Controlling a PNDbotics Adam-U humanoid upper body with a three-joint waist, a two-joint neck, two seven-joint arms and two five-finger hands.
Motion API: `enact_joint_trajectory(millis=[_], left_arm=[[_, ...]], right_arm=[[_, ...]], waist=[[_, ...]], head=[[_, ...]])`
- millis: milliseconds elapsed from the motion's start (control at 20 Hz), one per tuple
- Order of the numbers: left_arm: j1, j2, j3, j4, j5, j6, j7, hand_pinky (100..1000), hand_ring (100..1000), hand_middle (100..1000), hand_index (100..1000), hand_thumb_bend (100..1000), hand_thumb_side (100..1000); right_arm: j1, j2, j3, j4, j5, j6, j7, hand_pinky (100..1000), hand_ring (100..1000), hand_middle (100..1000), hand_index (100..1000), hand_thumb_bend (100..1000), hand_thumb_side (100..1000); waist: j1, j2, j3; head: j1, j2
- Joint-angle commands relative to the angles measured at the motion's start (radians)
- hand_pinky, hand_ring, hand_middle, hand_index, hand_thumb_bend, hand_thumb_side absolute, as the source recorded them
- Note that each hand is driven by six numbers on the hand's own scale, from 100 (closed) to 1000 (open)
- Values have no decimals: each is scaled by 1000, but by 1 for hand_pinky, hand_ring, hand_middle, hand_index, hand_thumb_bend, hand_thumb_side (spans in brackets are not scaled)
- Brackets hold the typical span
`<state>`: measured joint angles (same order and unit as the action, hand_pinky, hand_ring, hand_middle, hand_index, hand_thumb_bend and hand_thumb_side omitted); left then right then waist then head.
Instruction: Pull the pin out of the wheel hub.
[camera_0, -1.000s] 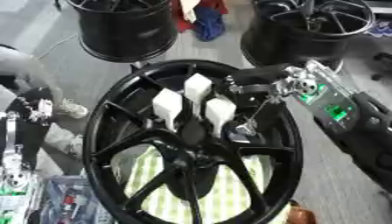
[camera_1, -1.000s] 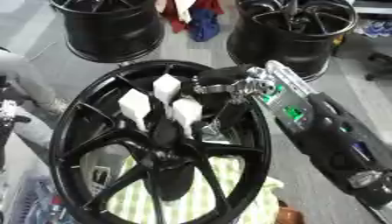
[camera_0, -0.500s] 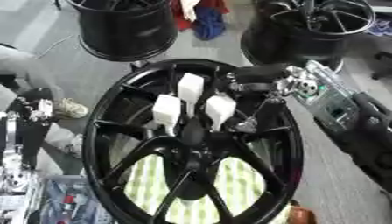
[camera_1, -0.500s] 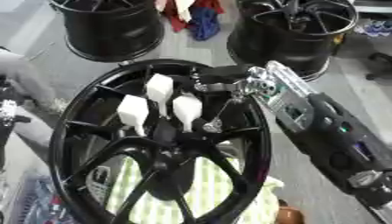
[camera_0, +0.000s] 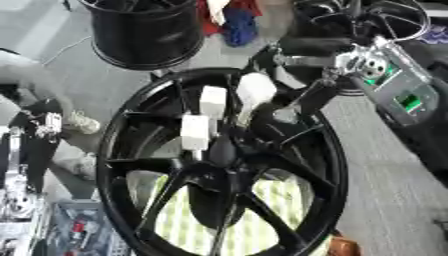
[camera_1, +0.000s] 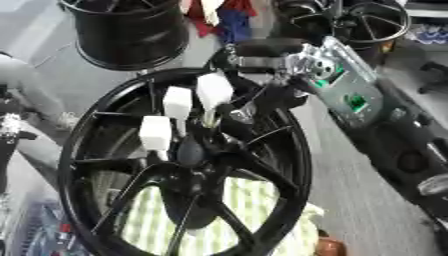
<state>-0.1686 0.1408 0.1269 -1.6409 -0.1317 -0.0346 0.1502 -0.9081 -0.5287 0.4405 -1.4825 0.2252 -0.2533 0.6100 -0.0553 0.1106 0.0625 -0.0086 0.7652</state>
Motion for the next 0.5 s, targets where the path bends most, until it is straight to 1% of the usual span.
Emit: enact_joint_trajectory(millis=[50, 200, 300, 400, 500], left_arm=[[-12, 25, 3, -11, 0, -1, -1, 503, 736, 678, 753, 252, 620], [-11, 28, 5, -10, 0, -1, 1, 504, 736, 678, 753, 251, 621], [-9, 31, 8, -10, -2, 0, 3, 504, 736, 678, 753, 252, 621], [-8, 34, 11, -11, -2, 0, 6, 504, 736, 678, 753, 252, 621], [-8, 35, 14, -11, -2, 0, 9, 504, 735, 678, 753, 252, 621]], right_arm=[[-39, -55, -54, -24, -51, 30, -20, 563, 560, 488, 721, 100, 206], [-48, -98, -101, -25, -101, 53, -52, 566, 560, 486, 726, 100, 203], [-36, -145, -141, -32, -140, 67, -84, 568, 561, 484, 727, 100, 200], [0, -204, -189, -46, -177, 80, -130, 573, 564, 484, 729, 100, 197], [63, -268, -242, -67, -217, 92, -181, 579, 568, 483, 733, 100, 197]], waist=[[1, -18, -2], [-3, -20, -8], [-5, -21, -13], [-7, -21, -17], [-6, -20, -21]], head=[[7, 5], [15, 5], [21, 5], [27, 5], [32, 5]])
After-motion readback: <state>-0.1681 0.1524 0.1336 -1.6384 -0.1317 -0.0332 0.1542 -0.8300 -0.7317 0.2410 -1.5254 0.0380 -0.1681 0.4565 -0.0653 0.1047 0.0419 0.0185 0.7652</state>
